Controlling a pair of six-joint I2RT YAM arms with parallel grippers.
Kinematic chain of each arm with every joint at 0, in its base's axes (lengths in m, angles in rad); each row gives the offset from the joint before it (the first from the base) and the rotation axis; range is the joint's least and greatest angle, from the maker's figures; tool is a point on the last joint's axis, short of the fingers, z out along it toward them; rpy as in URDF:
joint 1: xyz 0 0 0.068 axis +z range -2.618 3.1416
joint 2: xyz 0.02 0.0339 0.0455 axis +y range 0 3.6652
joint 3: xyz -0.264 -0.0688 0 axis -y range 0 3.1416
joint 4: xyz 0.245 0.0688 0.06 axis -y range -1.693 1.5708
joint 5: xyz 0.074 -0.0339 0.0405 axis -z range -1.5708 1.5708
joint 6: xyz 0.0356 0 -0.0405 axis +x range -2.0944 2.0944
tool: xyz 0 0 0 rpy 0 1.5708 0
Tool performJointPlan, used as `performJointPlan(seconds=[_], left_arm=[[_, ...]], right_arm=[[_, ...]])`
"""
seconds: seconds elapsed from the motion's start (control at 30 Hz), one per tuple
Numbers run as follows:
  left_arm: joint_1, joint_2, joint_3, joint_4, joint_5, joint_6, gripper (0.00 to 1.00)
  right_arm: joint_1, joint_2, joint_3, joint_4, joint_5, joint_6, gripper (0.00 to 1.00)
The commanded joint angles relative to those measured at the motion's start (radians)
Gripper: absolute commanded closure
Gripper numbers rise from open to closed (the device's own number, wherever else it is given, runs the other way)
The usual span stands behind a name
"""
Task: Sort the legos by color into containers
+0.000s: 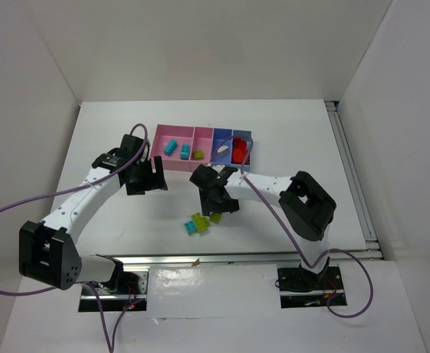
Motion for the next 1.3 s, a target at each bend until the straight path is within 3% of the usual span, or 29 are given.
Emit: performJointPlan(seconds=[0.0, 0.17, 0.33, 0.4, 0.67, 1.0, 1.27], left_arm=[[-0.013, -0.011, -0.006, 0.018, 0.012, 0.018, 0.13], [-0.013, 0.008, 0.003, 0.018, 0.021, 0.018, 0.13], [-0.013, 0.008, 0.003, 0.018, 0.021, 0.018, 0.13], [-0.013, 0.008, 0.003, 0.018, 0.021, 0.018, 0.13], [-0.013, 0.018, 0.013, 0.018, 0.012, 0.018, 0.13], [-0.013, 0.037, 0.072, -0.011, -0.031, 0.000, 0.13], [-0.013, 0.047, 0.092, -0.034, -0.062, 0.000, 0.13]], right_arm=[[0.009, -0.035, -0.016, -0.031, 0.016, 0.001, 0.20], [0.009, -0.017, -0.026, -0.013, -0.018, 0.001, 0.33], [0.009, -0.008, -0.037, 0.016, -0.038, -0.008, 0.61], [0.009, -0.008, -0.028, 0.004, -0.014, -0.008, 0.65], [-0.034, -0.061, 0.222, -0.031, 0.141, -0.126, 0.65], [-0.207, 0.181, 0.596, 0.119, 0.105, -0.321, 0.64], [-0.236, 0.379, 0.869, 0.150, 0.062, -0.350, 0.59]])
